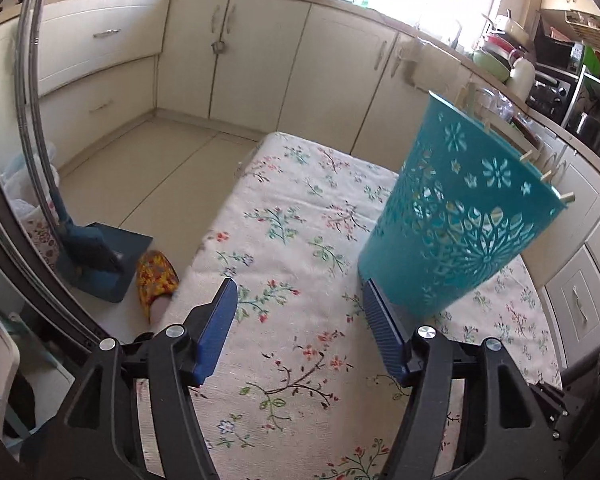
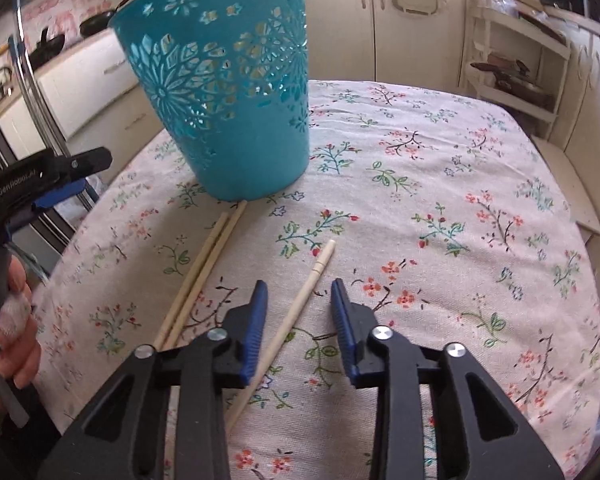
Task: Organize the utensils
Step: 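Withdraw the left gripper from the cup back toward the table, then close the right gripper on a wooden skewer beside the cup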
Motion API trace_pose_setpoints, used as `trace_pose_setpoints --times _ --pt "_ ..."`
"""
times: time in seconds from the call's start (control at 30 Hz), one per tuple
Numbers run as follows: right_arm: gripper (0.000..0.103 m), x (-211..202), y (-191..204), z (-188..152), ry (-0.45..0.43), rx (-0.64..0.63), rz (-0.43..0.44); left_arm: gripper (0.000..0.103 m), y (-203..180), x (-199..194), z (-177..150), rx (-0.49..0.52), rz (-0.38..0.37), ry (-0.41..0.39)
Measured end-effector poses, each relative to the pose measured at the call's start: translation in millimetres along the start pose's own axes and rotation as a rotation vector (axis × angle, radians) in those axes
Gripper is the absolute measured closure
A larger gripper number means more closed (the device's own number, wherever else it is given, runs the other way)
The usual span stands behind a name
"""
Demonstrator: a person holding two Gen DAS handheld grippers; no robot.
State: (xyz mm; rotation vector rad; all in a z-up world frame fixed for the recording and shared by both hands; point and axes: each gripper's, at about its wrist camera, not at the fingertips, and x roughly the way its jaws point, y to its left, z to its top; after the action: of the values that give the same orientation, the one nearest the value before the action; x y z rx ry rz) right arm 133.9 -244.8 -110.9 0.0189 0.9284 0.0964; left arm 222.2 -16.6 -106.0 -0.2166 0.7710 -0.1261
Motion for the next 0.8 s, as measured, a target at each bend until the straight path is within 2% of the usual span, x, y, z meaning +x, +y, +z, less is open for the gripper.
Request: trace_pose_setpoints --times 0.03,0.07,0.17,0.27,0.4,0.5,0.6,0.8 --pt "0.088 0.0 3.2 0.1 0.016 -0.049 -0.008 0.04 -1.8 2.5 -0.2 0.007 0.0 0.004" --pt "0.092 -1.2 5.6 0.1 0.031 -0.088 -0.002 0.04 -2.5 5.0 -1.0 0.013 0.0 0.008" --pt "0.095 -3.5 14.3 2.9 0.096 -0.249 0.034 0.039 -2.4 12.8 -2.5 0.012 0.004 0.02" --pt "0.095 -3.5 11.5 6.8 0.149 -0.32 0.082 0.038 1.8 22.4 -8.1 -0.015 0.007 0.066" --pt "0.092 -1.6 -2.7 10.1 0.152 -0.255 0.072 0.033 -1.7 22.0 -9.8 -0.002 0.012 0.061" --pt "0.091 -1.5 -3.2 6.0 0.105 -0.196 0.064 0.028 -7.6 23.5 -9.6 0.028 0.024 0.071" --pt "0.097 -5.1 9.4 1.1 0.089 -0.225 0.053 0.023 -11.8 26.1 -8.3 0.045 0.044 0.085" --pt "0.097 -19.8 9.4 4.7 0.036 -0.2 0.082 0.016 -18.6 30.2 -8.0 0.078 0.095 0.102"
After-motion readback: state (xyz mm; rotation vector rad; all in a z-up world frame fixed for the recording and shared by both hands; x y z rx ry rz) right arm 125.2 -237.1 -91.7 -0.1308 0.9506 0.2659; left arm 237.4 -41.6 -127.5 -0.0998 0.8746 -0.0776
